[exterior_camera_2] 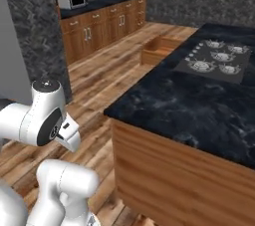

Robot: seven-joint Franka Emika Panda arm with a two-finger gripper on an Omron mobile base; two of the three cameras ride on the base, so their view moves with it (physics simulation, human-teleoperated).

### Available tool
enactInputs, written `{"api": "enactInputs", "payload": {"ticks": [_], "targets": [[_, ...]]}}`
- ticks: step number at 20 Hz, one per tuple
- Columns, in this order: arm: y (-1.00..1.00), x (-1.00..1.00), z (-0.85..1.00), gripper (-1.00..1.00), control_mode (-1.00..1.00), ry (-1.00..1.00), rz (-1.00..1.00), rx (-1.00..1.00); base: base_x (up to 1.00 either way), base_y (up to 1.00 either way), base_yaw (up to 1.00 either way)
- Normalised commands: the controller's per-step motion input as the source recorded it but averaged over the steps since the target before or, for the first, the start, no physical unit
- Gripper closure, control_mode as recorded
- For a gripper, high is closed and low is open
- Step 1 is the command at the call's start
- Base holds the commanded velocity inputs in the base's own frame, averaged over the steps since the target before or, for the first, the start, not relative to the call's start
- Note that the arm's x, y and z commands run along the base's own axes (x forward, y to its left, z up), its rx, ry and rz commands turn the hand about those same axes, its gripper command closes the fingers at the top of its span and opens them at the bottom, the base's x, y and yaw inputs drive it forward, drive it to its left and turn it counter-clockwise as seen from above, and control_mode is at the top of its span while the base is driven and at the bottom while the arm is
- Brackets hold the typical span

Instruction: Restock the sink supplies by placing the sponge and soap dispenser on the counter and next to the sink. Make sure the soap dispenser is upright.

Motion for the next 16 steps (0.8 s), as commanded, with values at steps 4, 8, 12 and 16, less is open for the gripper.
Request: {"api": "enactInputs", "payload": {"ticks": [4, 8, 12, 16], "targets": [[0.0, 0.0, 0.0, -1.0, 1.0, 0.0, 0.0, 0.0, 1.0, 1.0, -0.42], [0.0, 0.0, 0.0, -1.0, 1.0, 0.0, 0.0, 0.0, 1.0, 1.0, -0.43], [0.0, 0.0, 0.0, -1.0, 1.0, 0.0, 0.0, 0.0, 1.0, 1.0, -0.42], [0.0, 0.0, 0.0, -1.0, 1.0, 0.0, 0.0, 0.0, 1.0, 1.0, -0.41]]}}
